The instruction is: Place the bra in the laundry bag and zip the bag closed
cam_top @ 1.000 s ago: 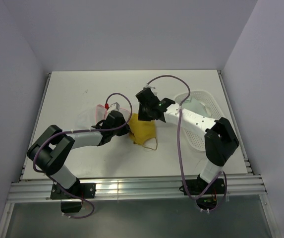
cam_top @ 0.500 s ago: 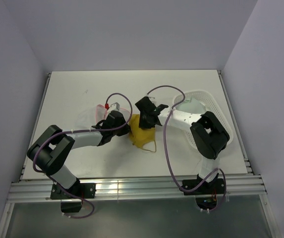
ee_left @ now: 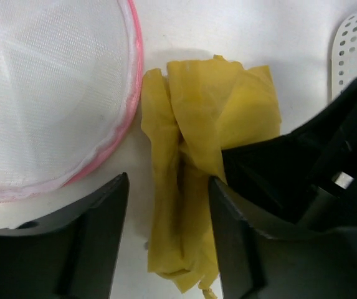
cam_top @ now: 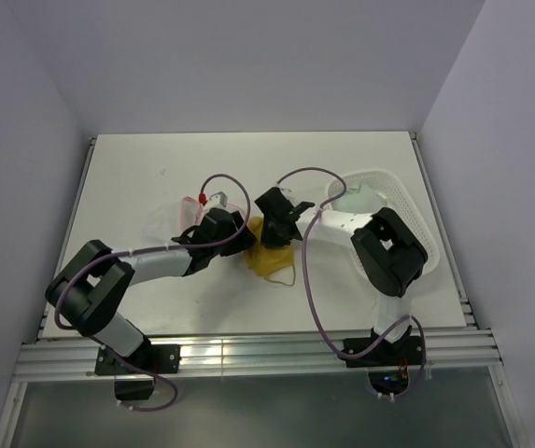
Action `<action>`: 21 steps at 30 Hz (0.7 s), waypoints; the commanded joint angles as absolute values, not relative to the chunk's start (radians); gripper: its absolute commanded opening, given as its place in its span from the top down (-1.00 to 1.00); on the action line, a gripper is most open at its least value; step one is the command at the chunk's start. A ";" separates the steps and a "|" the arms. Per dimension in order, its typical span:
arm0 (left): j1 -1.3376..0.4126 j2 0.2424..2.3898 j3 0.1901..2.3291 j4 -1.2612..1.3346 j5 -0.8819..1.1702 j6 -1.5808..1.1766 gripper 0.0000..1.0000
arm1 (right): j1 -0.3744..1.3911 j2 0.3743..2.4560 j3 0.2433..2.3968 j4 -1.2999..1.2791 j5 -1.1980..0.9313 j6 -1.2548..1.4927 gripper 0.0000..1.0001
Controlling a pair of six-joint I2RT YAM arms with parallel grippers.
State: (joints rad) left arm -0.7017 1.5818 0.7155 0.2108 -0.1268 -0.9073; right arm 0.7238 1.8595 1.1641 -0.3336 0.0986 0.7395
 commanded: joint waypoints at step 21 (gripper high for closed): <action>-0.710 1.672 0.735 0.261 -0.155 -0.902 -0.18 | 0.719 1.798 1.256 -0.397 0.127 0.730 1.00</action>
State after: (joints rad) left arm -0.7044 1.6497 0.7158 0.2508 -0.1509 -0.9070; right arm 0.7238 1.8580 1.2118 -0.3729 0.0975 0.7383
